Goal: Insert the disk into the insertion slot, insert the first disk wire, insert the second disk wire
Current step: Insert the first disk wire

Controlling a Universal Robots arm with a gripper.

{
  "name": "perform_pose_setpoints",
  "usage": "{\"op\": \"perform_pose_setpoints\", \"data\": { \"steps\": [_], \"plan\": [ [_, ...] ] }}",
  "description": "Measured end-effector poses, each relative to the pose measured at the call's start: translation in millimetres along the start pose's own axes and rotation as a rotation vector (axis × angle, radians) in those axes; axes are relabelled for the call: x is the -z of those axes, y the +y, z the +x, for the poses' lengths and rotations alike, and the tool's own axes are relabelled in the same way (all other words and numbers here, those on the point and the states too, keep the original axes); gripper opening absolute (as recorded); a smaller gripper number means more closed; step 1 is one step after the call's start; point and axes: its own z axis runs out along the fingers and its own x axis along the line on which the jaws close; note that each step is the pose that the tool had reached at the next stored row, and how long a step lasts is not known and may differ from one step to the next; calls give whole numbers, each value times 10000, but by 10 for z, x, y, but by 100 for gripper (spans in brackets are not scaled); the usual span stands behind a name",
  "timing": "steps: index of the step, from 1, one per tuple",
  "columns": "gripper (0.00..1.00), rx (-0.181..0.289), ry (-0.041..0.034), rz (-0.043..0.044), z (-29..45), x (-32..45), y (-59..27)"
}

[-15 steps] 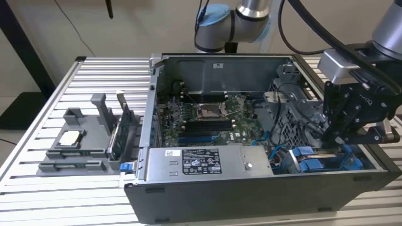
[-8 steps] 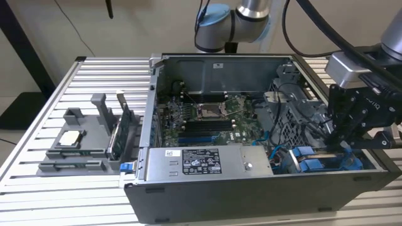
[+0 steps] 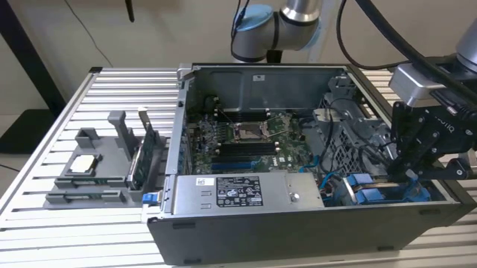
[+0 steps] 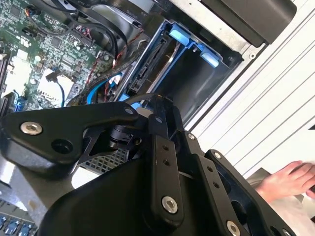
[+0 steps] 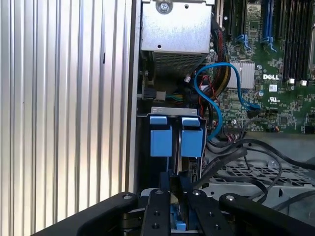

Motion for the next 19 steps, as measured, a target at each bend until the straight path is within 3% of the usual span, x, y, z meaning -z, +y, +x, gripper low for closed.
{"op": "perform_pose_setpoints", "data": {
  "steps": [6,9,11,16,19],
  "plan": [
    [19,0,1,-16,0,-1,0],
    [19,-1,-1,-116,3,-13,-13],
    [19,-1,-1,-140,4,-21,-31],
    [19,-1,-3,-153,3,-31,-85],
    [19,1,-4,-153,-35,-41,-104]
  ]
}}
